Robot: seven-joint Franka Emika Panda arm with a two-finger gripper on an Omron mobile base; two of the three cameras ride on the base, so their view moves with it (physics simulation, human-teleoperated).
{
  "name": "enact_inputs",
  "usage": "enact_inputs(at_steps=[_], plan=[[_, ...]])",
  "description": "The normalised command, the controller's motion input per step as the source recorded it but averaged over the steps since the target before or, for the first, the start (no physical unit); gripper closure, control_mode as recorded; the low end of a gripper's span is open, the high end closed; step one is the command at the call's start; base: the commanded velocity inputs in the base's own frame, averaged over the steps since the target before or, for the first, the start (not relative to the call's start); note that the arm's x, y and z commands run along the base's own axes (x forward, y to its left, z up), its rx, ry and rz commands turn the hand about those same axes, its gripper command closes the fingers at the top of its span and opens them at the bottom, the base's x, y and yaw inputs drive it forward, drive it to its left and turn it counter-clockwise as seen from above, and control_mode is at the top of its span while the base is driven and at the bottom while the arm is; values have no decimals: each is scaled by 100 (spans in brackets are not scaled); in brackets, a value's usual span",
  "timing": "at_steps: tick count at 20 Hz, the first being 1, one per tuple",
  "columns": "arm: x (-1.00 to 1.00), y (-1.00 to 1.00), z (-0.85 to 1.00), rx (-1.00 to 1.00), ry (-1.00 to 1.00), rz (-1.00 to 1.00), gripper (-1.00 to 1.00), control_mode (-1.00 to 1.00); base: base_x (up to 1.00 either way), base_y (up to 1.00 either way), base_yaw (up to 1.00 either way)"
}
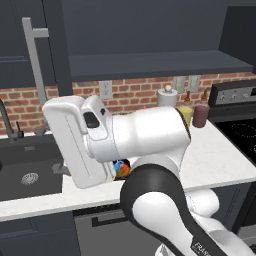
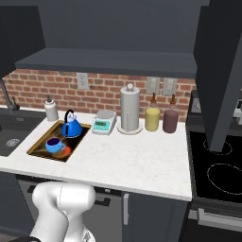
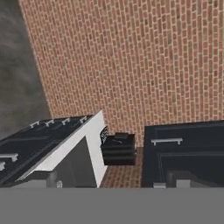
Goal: Pick the kettle from the counter and place it on the tray. Then pick the mug from the cabinet and place it on the tray. Then close the cabinet doors.
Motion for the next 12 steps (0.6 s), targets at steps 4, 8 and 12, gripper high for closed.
enact_inputs(at_steps=[4,8,12], plan=[[61,37,0,1,0,-15,-100,-100,0,0,0],[69,18,0,4,0,-14,-100,-100,0,0,0],[51,11,0,0,0,-15,-100,-100,0,0,0]])
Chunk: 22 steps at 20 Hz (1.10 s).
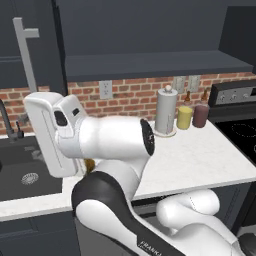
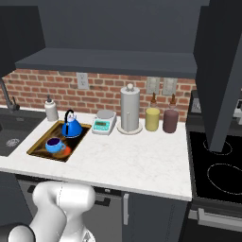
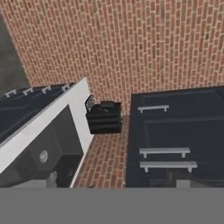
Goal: Pick the kettle from the counter and place it on the tray. Then pick the mug from the cabinet and place it on the tray. Then close the cabinet doors.
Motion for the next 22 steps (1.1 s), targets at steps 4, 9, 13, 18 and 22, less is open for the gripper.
enact_inputs(at_steps=[4,9,13,18,22], plan=[[41,-10,0,0,0,-19,-100,-100,0,0,0],[28,-46,0,-1,0,-21,-100,-100,0,0,0],[18,-72,0,0,0,-26,-100,-100,0,0,0],[27,-79,0,0,1,-24,-100,-100,0,0,0],[40,-82,0,0,4,-22,-100,-100,0,0,0]])
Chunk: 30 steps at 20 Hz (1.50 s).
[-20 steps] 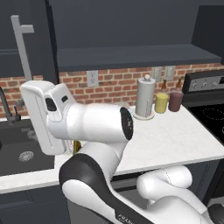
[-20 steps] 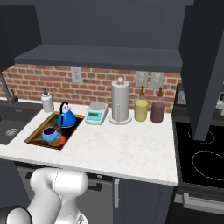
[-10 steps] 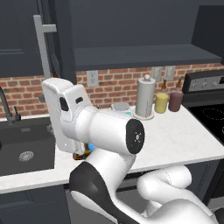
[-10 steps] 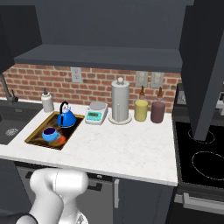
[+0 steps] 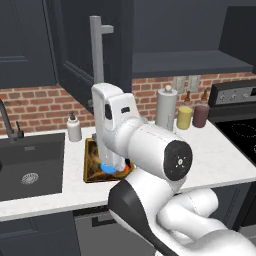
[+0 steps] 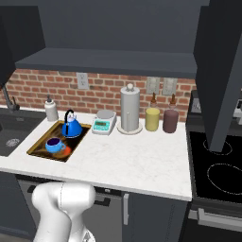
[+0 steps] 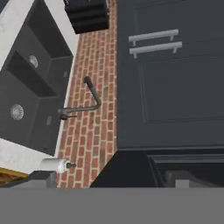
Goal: Pick the kettle from the counter and place it on the tray. Then pick the mug from the cabinet and place it on the tray. Then close the cabinet doors.
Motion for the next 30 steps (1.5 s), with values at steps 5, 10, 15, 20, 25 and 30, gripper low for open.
enact_inputs(at_steps=[5,10,15,20,25,30], plan=[[49,-77,-1,0,3,-21,-100,-100,0,0,0],[59,-71,-3,0,4,-19,-100,-100,0,0,0],[57,-77,-8,0,5,-16,-100,-100,0,0,0],[67,-70,-9,-2,8,-16,-100,-100,0,0,0],[84,-55,-8,-3,12,-11,-100,-100,0,0,0],[99,-43,-8,-1,11,-3,-100,-100,0,0,0]])
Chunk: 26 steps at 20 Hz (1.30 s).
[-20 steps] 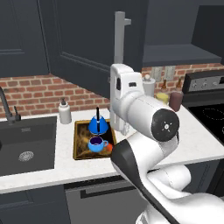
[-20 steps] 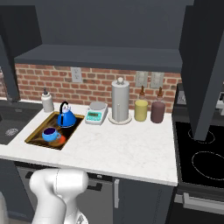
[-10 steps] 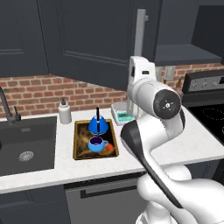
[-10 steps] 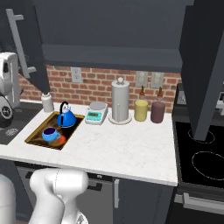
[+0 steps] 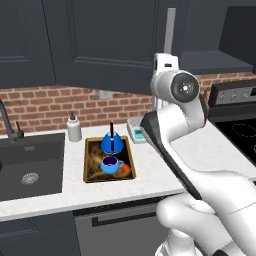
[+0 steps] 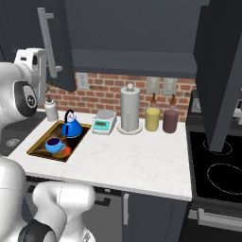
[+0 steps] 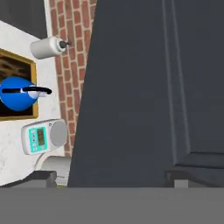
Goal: Pick the kettle from the counter and place it on the tray. Then pick the mug from the cabinet and place it on the tray. Then close the cabinet doors.
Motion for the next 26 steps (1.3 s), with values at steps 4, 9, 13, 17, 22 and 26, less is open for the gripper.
enact_inputs(at_steps=[4,9,13,17,22,26], plan=[[100,-37,-12,0,8,0,-100,-100,0,0,0],[100,-24,-22,0,6,0,-100,-100,0,0,0],[98,-7,-12,0,2,0,-100,-100,0,0,0],[59,0,-2,0,0,0,-100,-100,0,0,0],[41,0,-6,0,0,0,-100,-100,0,0,0],[64,0,-11,0,0,0,-100,-100,0,0,0]])
